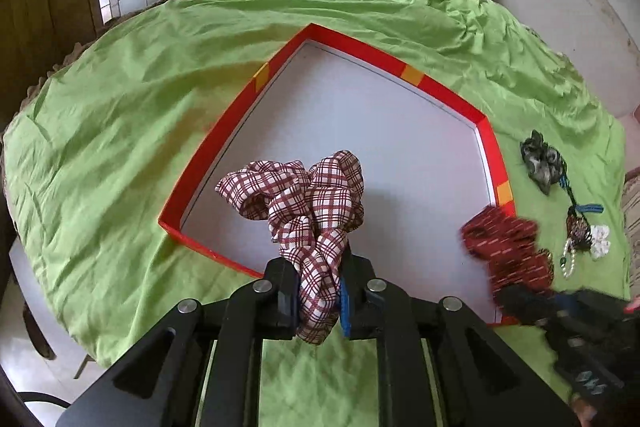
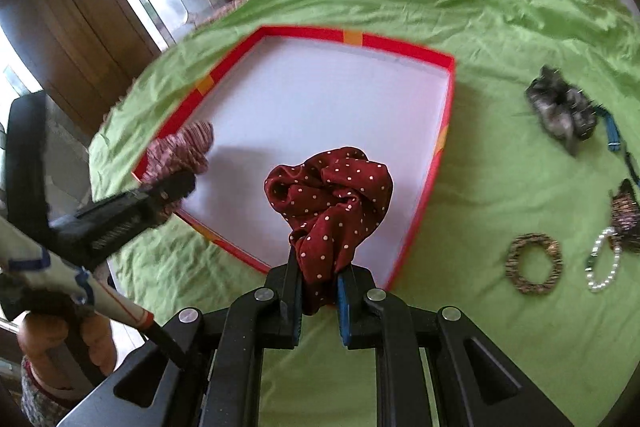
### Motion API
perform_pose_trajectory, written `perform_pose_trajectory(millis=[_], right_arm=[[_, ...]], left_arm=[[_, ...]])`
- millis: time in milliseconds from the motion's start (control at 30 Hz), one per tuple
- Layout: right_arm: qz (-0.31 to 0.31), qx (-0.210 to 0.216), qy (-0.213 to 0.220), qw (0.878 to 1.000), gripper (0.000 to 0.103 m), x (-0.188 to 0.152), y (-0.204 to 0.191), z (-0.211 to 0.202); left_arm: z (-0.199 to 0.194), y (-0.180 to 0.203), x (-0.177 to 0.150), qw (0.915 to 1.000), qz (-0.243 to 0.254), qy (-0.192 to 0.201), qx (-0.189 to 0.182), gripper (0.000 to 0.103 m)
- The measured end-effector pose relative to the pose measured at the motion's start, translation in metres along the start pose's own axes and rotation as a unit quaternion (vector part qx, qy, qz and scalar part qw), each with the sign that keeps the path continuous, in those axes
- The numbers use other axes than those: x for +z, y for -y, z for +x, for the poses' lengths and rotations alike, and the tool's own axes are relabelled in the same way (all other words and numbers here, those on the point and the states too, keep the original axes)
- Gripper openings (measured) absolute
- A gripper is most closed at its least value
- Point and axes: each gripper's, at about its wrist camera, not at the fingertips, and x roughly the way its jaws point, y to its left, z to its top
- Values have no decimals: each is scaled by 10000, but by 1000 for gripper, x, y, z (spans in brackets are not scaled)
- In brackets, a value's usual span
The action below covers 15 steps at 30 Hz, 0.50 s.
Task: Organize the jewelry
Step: 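Carry both scrunchies into the red-rimmed tray and open both tools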
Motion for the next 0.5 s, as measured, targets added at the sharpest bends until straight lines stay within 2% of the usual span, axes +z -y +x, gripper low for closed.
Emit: perform_pose_trajectory(millis=[100,133,167,333,433,500], right_arm=[[-16,14,-140,9999,21,-2,-3,10],[-17,-6,-136,9999,21,-3,-4,10],[-27,-3,-131,9999,27,-4,-5,8],[-267,-294,49,9992,43,-9,-10,-16],[-355,-505,142,9980,47,-17,-9,-36],[-379,-697,228,9966,48,-26,-6,-54]], left_arm=[[-4,-1,-1,9999,-34,47,-93,22],[-7,0,-2,9999,-34,67,-151,28],[-10,1,-3,9998,-31,92,-175,34],[-35,9,-10,9993,-118,257,-262,44],[-53,15,-18,9988,-199,366,-255,51],[-66,20,-25,9986,-208,431,-234,51]])
